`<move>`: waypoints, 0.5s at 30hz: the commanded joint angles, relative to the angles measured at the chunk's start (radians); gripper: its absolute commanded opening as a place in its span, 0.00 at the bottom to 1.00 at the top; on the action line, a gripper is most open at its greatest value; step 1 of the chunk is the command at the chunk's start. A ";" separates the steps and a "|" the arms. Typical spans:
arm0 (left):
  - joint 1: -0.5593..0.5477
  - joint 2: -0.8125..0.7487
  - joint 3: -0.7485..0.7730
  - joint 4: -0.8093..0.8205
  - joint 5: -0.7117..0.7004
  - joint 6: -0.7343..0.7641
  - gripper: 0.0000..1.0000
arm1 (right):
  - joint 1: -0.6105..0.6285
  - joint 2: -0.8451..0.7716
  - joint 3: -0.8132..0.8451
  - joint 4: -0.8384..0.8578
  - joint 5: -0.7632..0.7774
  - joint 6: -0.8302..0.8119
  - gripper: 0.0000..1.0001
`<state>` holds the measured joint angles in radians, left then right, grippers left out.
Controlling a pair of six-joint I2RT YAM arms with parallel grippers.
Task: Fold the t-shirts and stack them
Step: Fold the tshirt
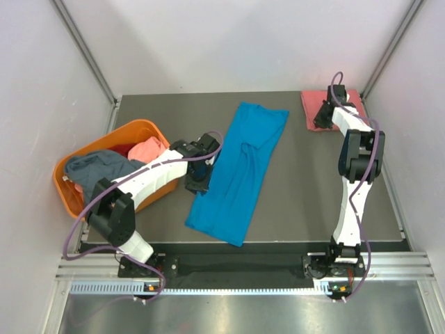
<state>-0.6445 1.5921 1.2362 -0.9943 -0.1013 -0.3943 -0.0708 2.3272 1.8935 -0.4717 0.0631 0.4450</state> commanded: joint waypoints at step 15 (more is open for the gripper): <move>-0.231 -0.123 -0.099 0.252 0.252 -0.058 0.33 | 0.029 -0.247 -0.095 0.054 -0.181 0.037 0.33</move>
<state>-0.8162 1.4918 1.1790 -0.8467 0.1143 -0.4038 -0.0666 2.1571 1.8225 -0.4736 -0.0643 0.4515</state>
